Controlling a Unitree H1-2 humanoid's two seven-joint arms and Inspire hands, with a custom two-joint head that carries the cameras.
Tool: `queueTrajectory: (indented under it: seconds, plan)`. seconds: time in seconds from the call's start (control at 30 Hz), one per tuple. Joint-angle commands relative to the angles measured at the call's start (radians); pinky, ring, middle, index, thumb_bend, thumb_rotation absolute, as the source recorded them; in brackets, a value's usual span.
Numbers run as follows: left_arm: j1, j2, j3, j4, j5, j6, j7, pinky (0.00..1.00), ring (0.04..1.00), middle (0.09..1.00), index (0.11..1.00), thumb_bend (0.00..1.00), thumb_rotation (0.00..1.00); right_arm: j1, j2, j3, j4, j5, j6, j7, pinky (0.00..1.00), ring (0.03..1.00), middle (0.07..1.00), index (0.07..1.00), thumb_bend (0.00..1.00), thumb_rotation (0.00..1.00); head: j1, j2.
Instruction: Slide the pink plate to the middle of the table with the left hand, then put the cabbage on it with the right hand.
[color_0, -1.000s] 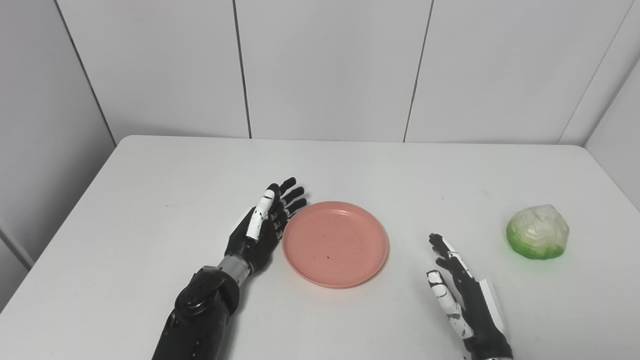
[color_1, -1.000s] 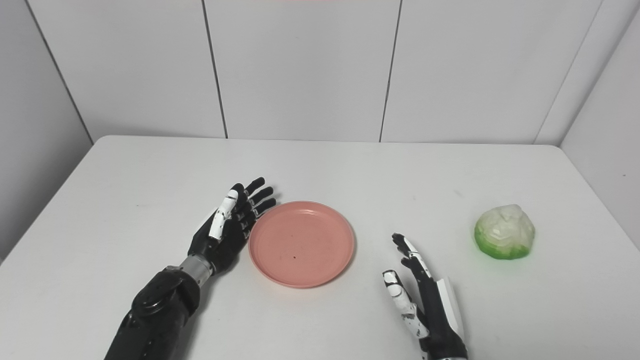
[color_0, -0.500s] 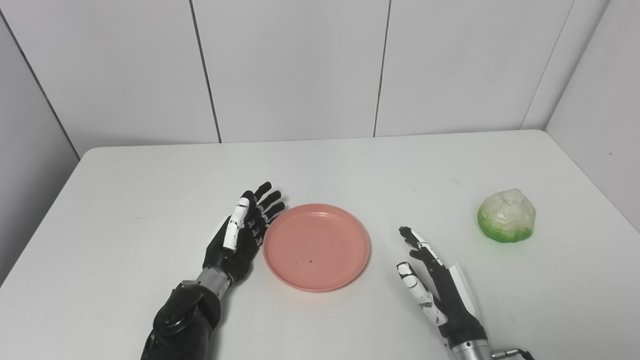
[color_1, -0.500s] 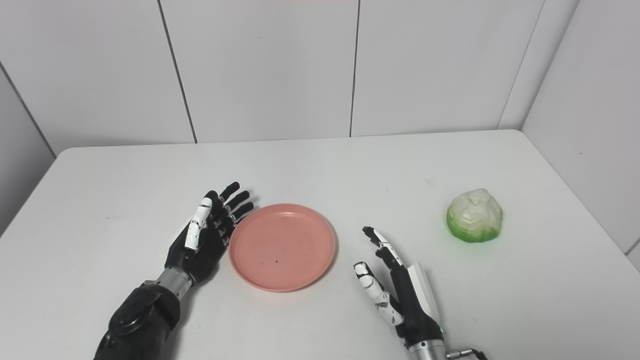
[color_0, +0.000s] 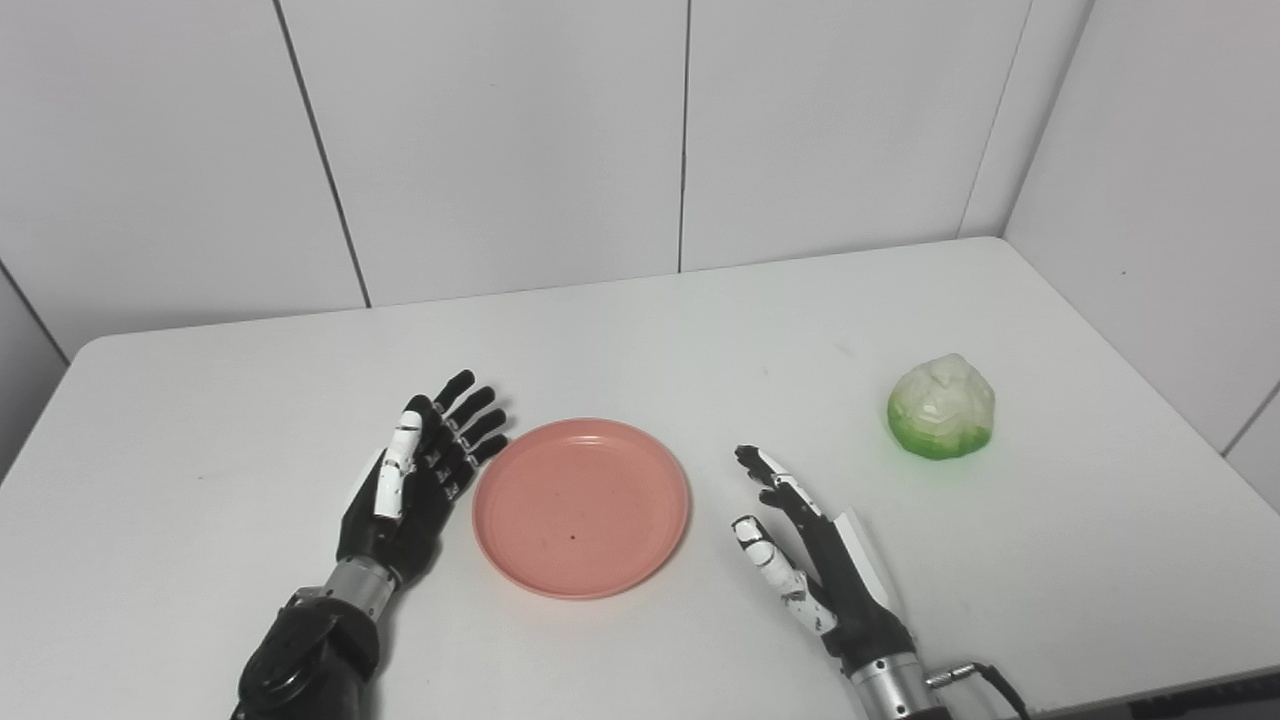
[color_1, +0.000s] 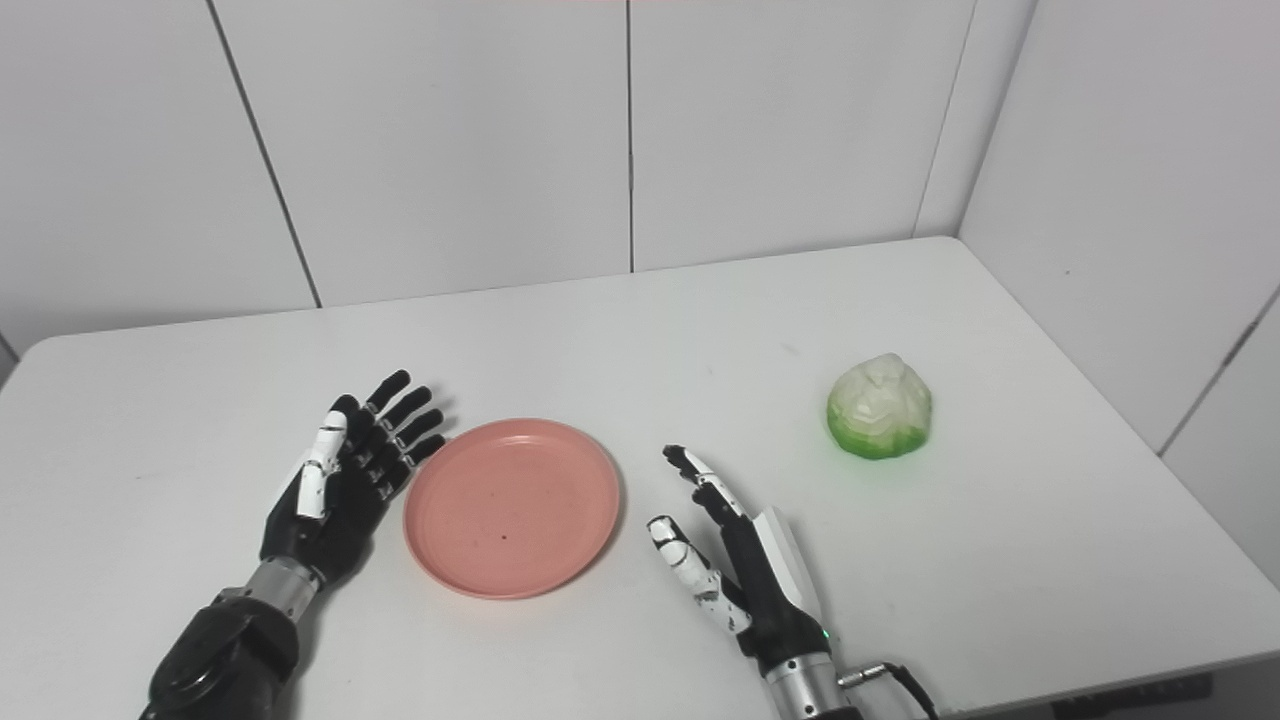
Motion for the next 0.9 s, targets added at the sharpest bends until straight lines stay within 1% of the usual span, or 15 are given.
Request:
queueTrajectory:
  seconds: [0.0,0.07,0.17,0.2,0.3,0.37,0.4,0.43,0.47,0.53,0.67,0.73,0.87]
  plan:
    - [0.044,0.012,0.004,0.087,0.010,0.040,0.010,0.86,0.884,0.909,0.901,0.46,1.00,-0.052,0.041,0.003,-0.010,-0.009,-0.022,-0.029,0.86,0.886,0.886,0.875,0.28,1.00,-0.006,-0.005]
    - [0.036,0.013,0.007,0.108,0.007,0.033,0.005,0.87,0.884,0.908,0.900,0.46,1.00,-0.062,0.037,-0.002,-0.022,-0.021,-0.022,-0.043,0.84,0.876,0.877,0.868,0.30,1.00,-0.014,-0.010]
    - [0.025,0.013,0.012,0.141,0.004,0.016,-0.003,0.87,0.883,0.907,0.899,0.47,0.99,-0.074,0.032,-0.017,-0.056,-0.003,0.000,-0.040,0.82,0.870,0.872,0.863,0.32,1.00,-0.034,-0.022]
    - [0.022,0.013,0.014,0.148,0.002,0.012,-0.004,0.87,0.880,0.904,0.899,0.47,0.98,-0.076,0.033,-0.022,-0.066,0.006,0.009,-0.036,0.78,0.871,0.878,0.864,0.34,1.00,-0.034,-0.022]
    - [0.011,0.012,0.020,0.179,-0.003,-0.002,-0.010,0.86,0.880,0.902,0.899,0.46,0.98,-0.096,0.019,-0.039,-0.086,-0.018,-0.003,-0.044,0.75,0.858,0.868,0.857,0.39,1.00,-0.050,-0.030]
    - [0.005,0.013,0.022,0.196,-0.007,-0.010,-0.014,0.86,0.880,0.901,0.895,0.46,0.97,-0.115,0.005,-0.051,-0.099,-0.048,-0.012,-0.047,0.78,0.840,0.846,0.843,0.43,1.00,-0.059,-0.032]
    - [0.002,0.014,0.022,0.203,-0.007,-0.016,-0.016,0.86,0.880,0.902,0.893,0.47,0.97,-0.126,-0.003,-0.056,-0.107,-0.067,-0.013,-0.049,0.79,0.829,0.836,0.840,0.48,1.00,-0.065,-0.033]
    - [0.000,0.015,0.022,0.210,-0.007,-0.020,-0.018,0.86,0.880,0.902,0.893,0.47,0.97,-0.133,-0.006,-0.060,-0.111,-0.078,-0.013,-0.049,0.78,0.824,0.832,0.838,0.49,1.00,-0.070,-0.033]
    - [-0.003,0.016,0.025,0.218,-0.010,-0.022,-0.020,0.86,0.878,0.899,0.890,0.47,0.96,-0.146,-0.010,-0.066,-0.131,-0.095,0.001,-0.047,0.76,0.810,0.823,0.831,0.52,1.00,-0.081,-0.035]
    - [-0.007,0.018,0.030,0.229,-0.014,-0.022,-0.024,0.86,0.877,0.898,0.888,0.47,0.96,-0.162,-0.012,-0.074,-0.158,-0.116,0.024,-0.042,0.75,0.803,0.818,0.827,0.54,0.99,-0.087,-0.034]
    - [-0.013,0.020,0.043,0.244,-0.026,-0.018,-0.042,0.86,0.876,0.899,0.889,0.48,0.95,-0.196,-0.022,-0.088,-0.198,-0.159,0.065,-0.030,0.74,0.797,0.810,0.820,0.60,0.99,-0.098,-0.033]
    - [-0.016,0.022,0.046,0.253,-0.030,-0.020,-0.050,0.86,0.878,0.901,0.890,0.48,0.95,-0.211,-0.032,-0.094,-0.209,-0.173,0.075,-0.024,0.74,0.799,0.815,0.821,0.63,0.98,-0.103,-0.031]
    - [-0.022,0.026,0.049,0.269,-0.035,-0.029,-0.060,0.86,0.877,0.900,0.891,0.48,0.94,-0.243,-0.051,-0.110,-0.229,-0.197,0.085,-0.026,0.71,0.779,0.804,0.813,0.68,0.93,-0.112,-0.028]
